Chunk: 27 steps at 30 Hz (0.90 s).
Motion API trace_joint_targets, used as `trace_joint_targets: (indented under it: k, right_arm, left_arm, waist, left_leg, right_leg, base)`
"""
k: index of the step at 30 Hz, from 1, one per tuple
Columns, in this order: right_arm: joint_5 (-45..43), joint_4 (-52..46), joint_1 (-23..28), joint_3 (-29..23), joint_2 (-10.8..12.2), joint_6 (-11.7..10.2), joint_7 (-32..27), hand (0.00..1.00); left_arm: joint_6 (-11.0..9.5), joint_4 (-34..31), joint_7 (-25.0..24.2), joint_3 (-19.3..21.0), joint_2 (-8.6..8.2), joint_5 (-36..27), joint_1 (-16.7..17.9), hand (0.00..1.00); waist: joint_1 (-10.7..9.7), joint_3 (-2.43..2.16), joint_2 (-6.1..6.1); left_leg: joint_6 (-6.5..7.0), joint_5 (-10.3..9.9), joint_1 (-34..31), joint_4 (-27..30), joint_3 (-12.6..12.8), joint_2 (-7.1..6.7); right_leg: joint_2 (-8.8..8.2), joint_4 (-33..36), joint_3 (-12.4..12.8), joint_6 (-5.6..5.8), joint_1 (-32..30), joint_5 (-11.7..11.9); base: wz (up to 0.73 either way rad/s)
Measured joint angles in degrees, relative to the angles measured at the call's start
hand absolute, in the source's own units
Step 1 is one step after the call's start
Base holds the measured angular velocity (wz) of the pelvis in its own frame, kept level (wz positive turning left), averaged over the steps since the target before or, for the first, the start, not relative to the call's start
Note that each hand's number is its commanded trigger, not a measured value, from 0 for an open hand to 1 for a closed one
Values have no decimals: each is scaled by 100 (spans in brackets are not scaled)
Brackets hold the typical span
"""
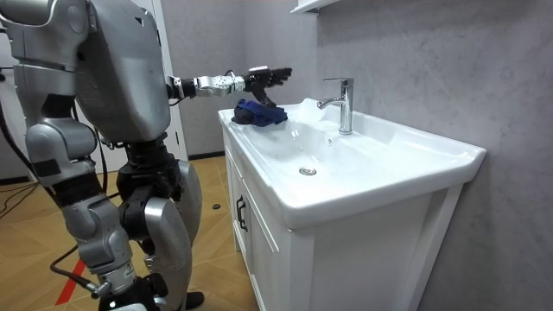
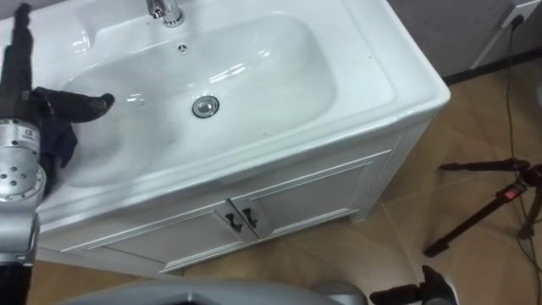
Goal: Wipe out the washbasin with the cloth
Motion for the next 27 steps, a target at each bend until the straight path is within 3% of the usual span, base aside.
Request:
trace_joint_targets:
  k: [6, 12, 17, 18, 21, 27]
  right_arm:
    - [-280, 103, 71, 0, -1, -1, -80, 0]
    - [-397, 122, 126, 2, 2, 2, -98, 0]
    - [-373, 188, 136, 1, 7, 5, -98, 0]
    - [-381, 178, 136, -12, 5, 5, -98, 0]
    - [-402, 174, 161, -12, -1, 6, -69, 0]
    - [-595, 137, 152, -11, -14, 10, -51, 0]
  left_arm:
    - [-230, 1, 1172, 530, 0, 407, 2, 0]
    - [-503, 117, 2063, 669, 0, 349, 41, 0]
    - [-674, 148, 2486, 1099, -2, -120, 129, 0]
    - [-737, 225, 2597, 1216, -2, -265, 215, 0]
    - [-756, 447, 2692, 1424, -2, -510, 482, 0]
    - [-762, 638, 2968, 1855, -1, -1155, 715, 0]
  waist:
    - [43, -3, -43]
    - [180, -26, -15]
    - [371, -39, -26]
    - [393, -69, 6]
    - [497, -92, 34]
    - [655, -84, 26]
  left_leg:
    - [0, 0, 42, -1, 7, -8]
    - [0, 0, 47, 0, -5, -9]
    - [0, 0, 102, -4, 0, -10]
    - [0, 0, 107, -5, 6, -10]
    - [0, 0, 134, -5, 5, -12]
    - [0, -2, 113, -4, -148, -21]
  right_leg:
    - [-1, 45, 63, 11, 5, -28]
    - [-12, 72, 59, 12, -8, -27]
    - [-18, 150, 55, 5, -8, -46]
    - [-15, 153, 63, 6, -8, -48]
    - [-10, 173, 58, 5, 9, -57]
    - [-26, 256, -31, 5, -20, -82]
  base:
    - [-1]
    - [1]
    - [-5]
    - [-4]
    - [-2]
    - [10]
